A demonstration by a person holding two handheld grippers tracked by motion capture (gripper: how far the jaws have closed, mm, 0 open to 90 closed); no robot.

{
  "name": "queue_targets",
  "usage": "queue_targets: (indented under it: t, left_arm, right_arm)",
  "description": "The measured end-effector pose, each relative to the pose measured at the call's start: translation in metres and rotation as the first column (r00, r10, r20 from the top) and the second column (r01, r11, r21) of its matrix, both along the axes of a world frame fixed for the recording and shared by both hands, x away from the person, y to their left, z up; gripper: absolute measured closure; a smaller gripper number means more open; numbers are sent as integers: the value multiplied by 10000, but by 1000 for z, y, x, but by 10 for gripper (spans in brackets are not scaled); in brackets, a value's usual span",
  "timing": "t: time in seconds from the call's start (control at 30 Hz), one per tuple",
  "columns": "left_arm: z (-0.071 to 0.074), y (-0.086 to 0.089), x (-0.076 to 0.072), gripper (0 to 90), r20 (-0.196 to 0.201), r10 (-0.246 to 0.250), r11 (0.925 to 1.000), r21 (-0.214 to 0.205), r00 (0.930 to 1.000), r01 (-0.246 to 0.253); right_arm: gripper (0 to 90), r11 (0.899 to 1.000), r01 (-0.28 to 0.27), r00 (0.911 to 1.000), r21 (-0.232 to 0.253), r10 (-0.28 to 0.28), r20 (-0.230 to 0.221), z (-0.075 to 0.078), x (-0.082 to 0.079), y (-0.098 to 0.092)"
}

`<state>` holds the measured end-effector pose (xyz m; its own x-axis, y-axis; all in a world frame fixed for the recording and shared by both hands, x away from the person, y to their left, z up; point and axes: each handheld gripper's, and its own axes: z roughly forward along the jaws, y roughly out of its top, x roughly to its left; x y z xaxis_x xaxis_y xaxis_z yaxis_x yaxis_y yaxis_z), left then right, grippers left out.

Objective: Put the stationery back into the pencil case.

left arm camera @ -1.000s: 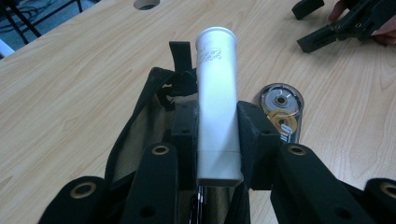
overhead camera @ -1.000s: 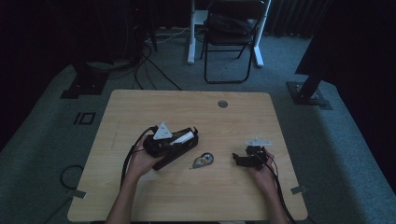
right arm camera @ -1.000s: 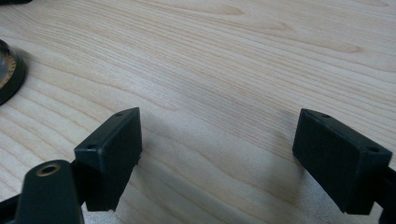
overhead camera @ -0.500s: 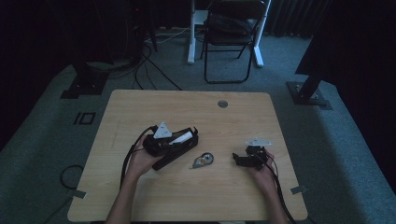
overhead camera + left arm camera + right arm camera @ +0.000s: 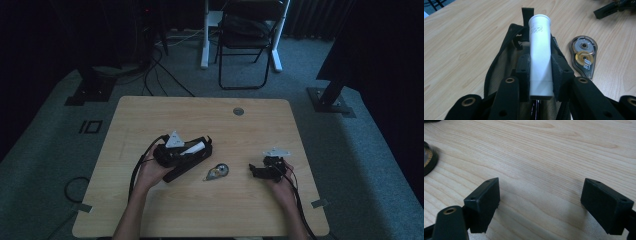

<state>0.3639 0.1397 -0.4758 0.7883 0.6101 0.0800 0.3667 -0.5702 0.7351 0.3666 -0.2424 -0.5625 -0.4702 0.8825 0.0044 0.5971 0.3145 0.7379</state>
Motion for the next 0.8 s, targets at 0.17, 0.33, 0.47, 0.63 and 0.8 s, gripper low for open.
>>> queue_targets:
  t: [0.17,0.33,0.47,0.63,0.8]
  left_arm:
    - [-1,1,2,707,-50,51,10000,25,10000,-51]
    - [-3,2,4,707,-137,147,9998,144,9998,-145]
    - [-5,2,5,706,-178,221,9994,288,9996,-216]
    - [-7,2,6,706,-215,286,9988,399,9994,-277]
    - [-8,4,7,706,-242,396,9980,497,9989,-383]
  right_arm:
    - [157,10000,-1,10000,-4,1,-3,0,0,0]
    - [157,10000,0,10000,-4,0,-1,0,0,0]
    - [157,10000,-1,10000,0,1,1,0,0,0]
    - [157,10000,0,10000,-1,0,0,0,0,0]
    - [157,10000,1,10000,0,-1,1,0,0,0]
